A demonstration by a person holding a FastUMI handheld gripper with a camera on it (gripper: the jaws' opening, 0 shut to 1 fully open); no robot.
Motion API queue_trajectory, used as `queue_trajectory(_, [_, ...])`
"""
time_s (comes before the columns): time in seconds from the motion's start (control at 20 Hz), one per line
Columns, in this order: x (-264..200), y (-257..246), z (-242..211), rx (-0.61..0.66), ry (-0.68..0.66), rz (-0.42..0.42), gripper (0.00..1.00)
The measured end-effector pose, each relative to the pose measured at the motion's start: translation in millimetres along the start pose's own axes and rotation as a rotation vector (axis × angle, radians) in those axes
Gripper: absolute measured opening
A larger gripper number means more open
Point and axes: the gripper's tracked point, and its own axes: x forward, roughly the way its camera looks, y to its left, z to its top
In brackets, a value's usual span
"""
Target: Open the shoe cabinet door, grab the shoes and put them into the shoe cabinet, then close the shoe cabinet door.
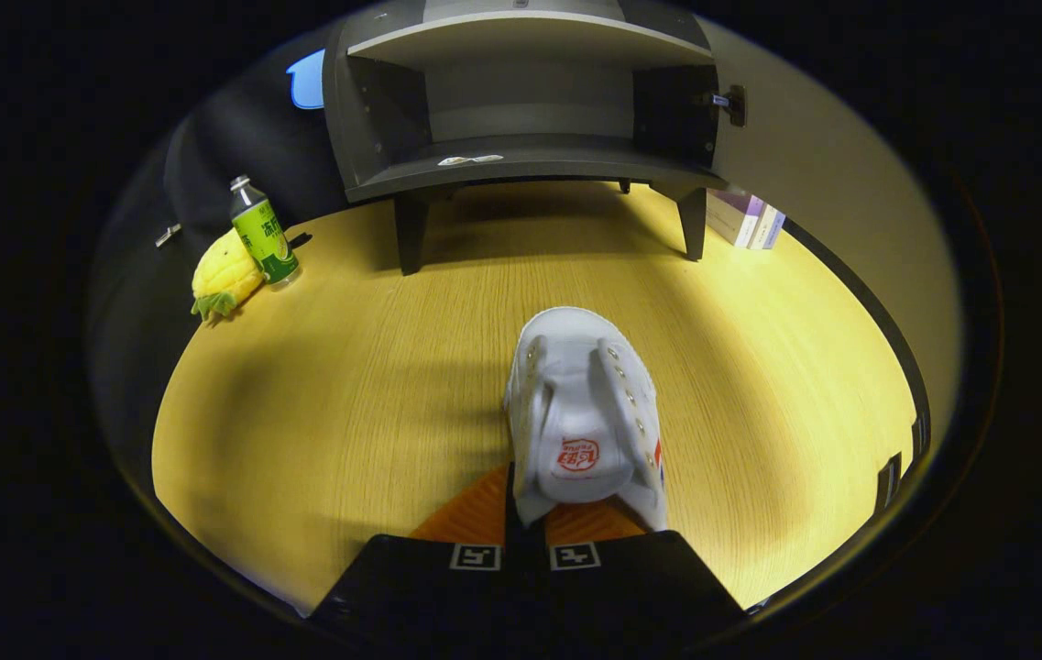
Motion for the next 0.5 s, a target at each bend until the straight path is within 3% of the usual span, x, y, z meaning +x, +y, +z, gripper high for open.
queue_trajectory(0.3, [-8.3,-6.0,9.3,-0.029,0.001,-0.046,0.04])
queue_trajectory(0.5, [-32.9,-8.0,39.4,-0.011,-0.032,-0.044,0.04])
